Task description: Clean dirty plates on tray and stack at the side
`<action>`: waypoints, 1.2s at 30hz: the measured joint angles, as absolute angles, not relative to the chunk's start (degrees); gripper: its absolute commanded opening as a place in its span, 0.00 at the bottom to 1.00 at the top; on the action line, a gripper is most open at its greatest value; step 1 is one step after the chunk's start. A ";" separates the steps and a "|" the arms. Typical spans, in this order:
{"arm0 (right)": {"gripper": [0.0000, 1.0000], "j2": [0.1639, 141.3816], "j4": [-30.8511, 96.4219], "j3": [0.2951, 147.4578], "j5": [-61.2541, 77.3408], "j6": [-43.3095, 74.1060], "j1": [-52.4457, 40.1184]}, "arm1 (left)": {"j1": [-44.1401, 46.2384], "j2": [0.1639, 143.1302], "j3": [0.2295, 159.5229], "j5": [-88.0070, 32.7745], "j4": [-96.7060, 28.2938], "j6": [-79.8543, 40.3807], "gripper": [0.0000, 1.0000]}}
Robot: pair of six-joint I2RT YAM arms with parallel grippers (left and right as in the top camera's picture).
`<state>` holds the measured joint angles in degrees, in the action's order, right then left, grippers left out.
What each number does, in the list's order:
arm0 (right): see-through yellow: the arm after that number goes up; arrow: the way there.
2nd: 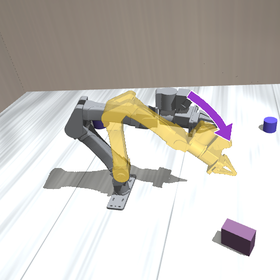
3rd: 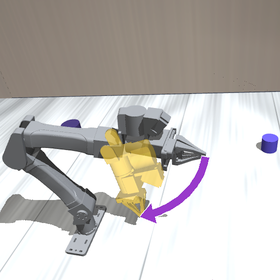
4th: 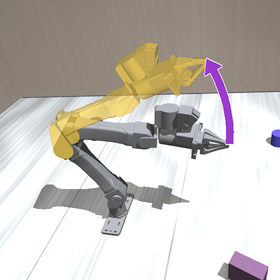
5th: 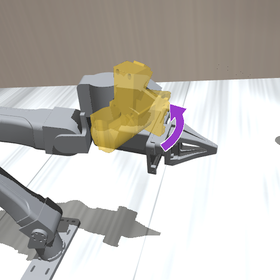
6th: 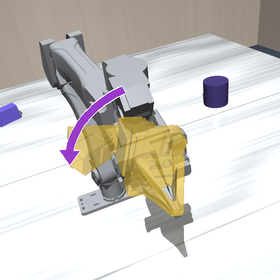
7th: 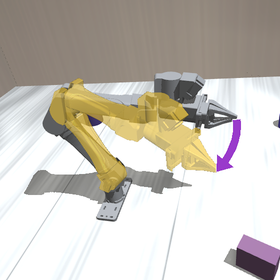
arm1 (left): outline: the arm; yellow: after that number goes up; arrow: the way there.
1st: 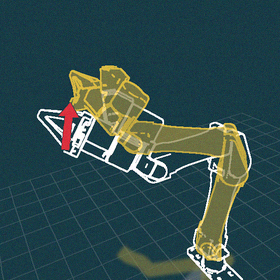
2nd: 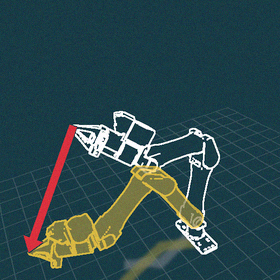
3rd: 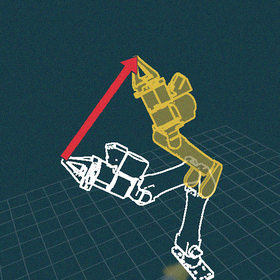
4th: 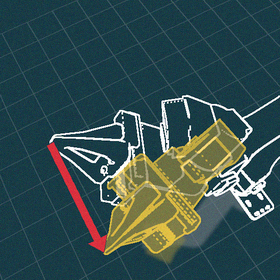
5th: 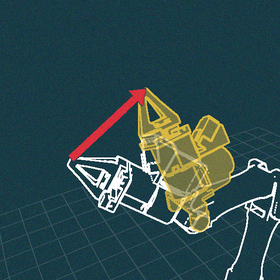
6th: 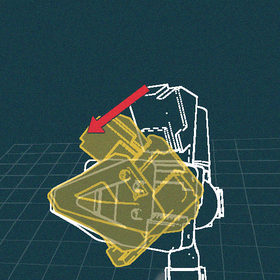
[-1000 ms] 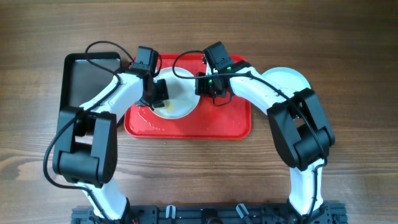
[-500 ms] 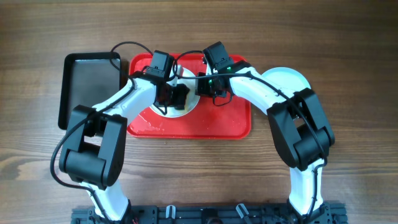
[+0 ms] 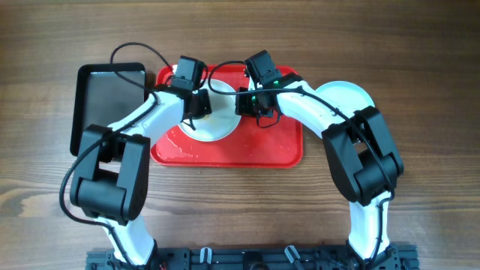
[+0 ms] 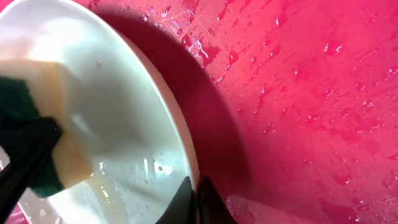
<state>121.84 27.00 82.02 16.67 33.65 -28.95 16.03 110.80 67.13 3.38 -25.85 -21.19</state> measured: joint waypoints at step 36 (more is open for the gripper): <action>0.04 121.84 30.87 82.17 16.91 34.70 -30.52 | 13.50 110.98 67.92 -1.80 -28.67 -23.81 0.04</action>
<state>121.84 30.87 82.17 16.91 34.70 -30.52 13.50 110.98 67.92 -1.80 -28.67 -23.81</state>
